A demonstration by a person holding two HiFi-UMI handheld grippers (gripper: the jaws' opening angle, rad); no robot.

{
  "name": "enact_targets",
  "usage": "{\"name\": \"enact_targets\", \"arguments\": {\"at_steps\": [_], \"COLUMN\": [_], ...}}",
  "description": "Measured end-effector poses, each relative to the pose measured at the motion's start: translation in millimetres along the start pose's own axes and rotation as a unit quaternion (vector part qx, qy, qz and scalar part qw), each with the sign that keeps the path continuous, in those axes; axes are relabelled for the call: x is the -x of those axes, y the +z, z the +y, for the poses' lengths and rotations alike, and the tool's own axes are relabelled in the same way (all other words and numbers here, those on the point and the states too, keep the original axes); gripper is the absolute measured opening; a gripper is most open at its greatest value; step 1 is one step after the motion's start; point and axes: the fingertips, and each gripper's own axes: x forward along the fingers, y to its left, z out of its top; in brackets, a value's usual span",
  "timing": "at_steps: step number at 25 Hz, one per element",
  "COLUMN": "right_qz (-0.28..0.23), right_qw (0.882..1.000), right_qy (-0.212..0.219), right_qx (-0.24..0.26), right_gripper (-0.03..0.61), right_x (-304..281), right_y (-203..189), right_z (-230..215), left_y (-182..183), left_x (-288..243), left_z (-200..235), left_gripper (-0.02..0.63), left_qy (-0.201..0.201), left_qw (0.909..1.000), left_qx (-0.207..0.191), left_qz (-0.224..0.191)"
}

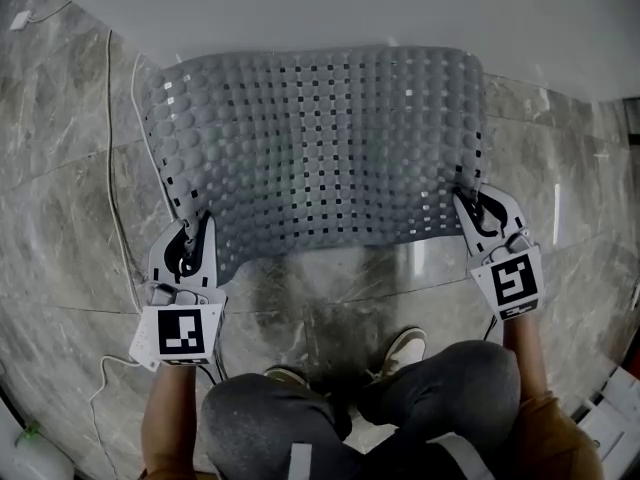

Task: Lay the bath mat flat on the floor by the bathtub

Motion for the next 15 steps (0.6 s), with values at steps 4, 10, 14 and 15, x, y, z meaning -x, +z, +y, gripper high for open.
{"name": "enact_targets", "arguments": {"at_steps": [4,10,14,15], "right_qz": [0.007,0.027,0.046,0.052], "right_qw": [1.000,0.999,0.998,0.997], "right_qy": [0.011,0.023,0.026,0.027], "right_qx": [-0.004,-0.028,-0.045,-0.047], "right_gripper": [0.048,0.048,0.049,0.049], "right_x": [-19,-37,-46,-48], "right_y": [-13,-35,-56,-62], "right_z": [1,-2,-8,-10], "left_y": [-22,-41,-53,-56], "left_x": [-9,-24,-31,-33], "left_z": [5,8,14,14], "left_gripper": [0.043,0.043,0.044,0.044], "left_qy": [0.006,0.015,0.026,0.026], "left_qw": [0.9999,0.9995,0.9978,0.9975], "left_qx": [-0.006,0.005,0.033,0.035], "left_qz": [0.008,0.029,0.052,0.055]}}
